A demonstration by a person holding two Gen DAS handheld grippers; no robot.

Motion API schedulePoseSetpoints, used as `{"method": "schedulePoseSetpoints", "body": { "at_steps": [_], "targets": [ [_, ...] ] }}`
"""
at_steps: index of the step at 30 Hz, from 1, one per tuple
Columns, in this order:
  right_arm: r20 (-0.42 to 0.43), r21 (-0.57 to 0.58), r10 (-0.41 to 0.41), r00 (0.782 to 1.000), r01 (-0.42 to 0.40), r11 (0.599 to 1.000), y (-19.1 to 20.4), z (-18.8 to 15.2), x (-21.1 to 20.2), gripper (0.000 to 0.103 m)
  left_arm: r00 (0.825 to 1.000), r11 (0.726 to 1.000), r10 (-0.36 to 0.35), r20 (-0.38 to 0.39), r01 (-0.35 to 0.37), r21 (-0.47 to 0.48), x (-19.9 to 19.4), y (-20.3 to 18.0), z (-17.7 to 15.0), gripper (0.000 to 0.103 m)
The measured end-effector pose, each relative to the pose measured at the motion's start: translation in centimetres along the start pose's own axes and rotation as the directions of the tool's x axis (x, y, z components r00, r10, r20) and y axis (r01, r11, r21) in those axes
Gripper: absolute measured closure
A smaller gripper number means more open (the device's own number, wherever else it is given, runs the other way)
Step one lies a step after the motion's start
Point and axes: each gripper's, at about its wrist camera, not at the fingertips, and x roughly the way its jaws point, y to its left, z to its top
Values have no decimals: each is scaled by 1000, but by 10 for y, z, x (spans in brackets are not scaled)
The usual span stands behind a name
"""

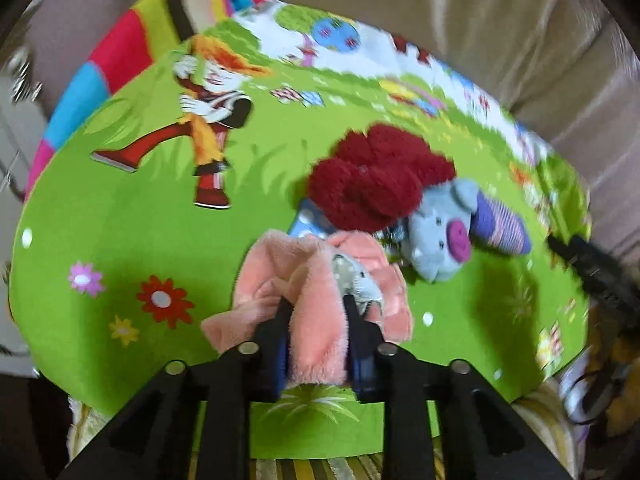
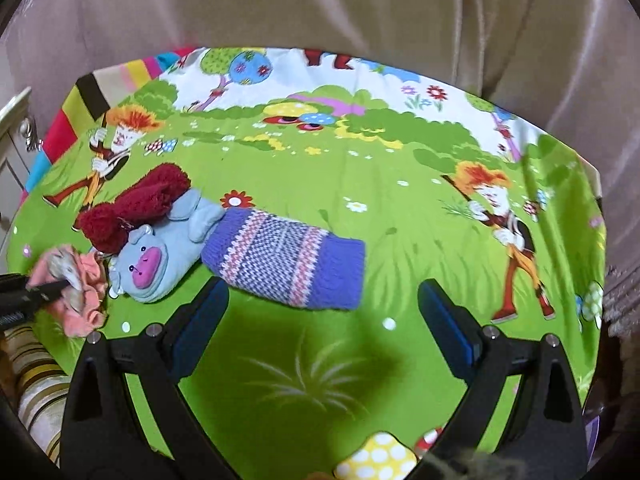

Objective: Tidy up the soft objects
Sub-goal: 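Grasp the pink fleece item with the left tool while the right tool grasps the purple striped sock, then carry pink fleece item and purple sock over the white box and open both tools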

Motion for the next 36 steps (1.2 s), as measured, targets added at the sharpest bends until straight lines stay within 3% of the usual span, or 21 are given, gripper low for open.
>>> {"method": "schedulePoseSetpoints", "body": {
  "at_steps": [4,9,14,22,23,25,26,28,30,36],
  "targets": [
    [-13,-34,-3,1000,3,999,9,4,17,6,996,998,-12,90,17,-57,-17,10,0,84],
    [-36,-78,-13,999,10,997,17,3,32,6,980,998,28,197,-18,-53,-36,7,3,84],
    [-40,-108,-14,999,10,994,20,7,40,6,982,999,24,185,-15,-51,-32,8,6,84],
    [-93,-283,-24,995,-3,959,46,4,63,7,983,998,23,184,-10,-68,-30,11,5,84],
    [-98,-287,-22,995,-8,958,47,3,66,9,983,998,23,184,-11,-67,-30,11,5,84],
    [-129,-279,1,992,-37,960,47,1,73,31,982,998,21,187,-8,-66,-30,11,5,84],
    [-127,-272,7,992,-41,961,46,0,73,32,982,998,18,189,-6,-66,-30,11,5,84],
    [-104,-268,9,995,-36,963,46,0,70,55,980,998,11,198,2,-66,-32,11,5,84],
    [-92,-251,10,996,-33,967,44,1,65,70,978,998,7,209,7,-65,-35,10,4,84],
    [-66,-123,43,997,-51,991,21,-2,36,76,969,998,2,248,14,-60,-49,5,1,84]
  ]
}}
